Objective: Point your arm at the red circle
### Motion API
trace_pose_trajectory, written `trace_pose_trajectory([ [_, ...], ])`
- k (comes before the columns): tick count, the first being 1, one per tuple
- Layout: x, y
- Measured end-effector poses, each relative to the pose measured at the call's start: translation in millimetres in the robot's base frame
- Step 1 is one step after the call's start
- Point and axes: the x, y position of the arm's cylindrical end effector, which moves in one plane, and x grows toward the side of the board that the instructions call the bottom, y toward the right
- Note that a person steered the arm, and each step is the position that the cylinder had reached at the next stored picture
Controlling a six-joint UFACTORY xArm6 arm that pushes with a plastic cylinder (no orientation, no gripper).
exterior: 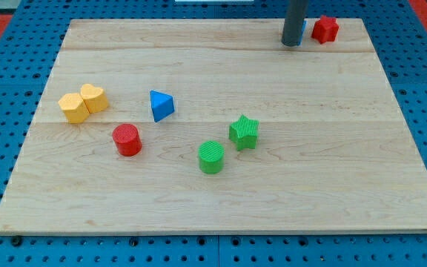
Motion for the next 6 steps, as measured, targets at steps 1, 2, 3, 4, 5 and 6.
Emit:
trace_pose_trajectory([
  [1,28.9,-12.2],
  [2,77.8,-50.5],
  [3,111.8,-120.2],
  [4,154.1,-178.2],
  [5,210.4,-205.8],
  [6,221.3,-254.9],
])
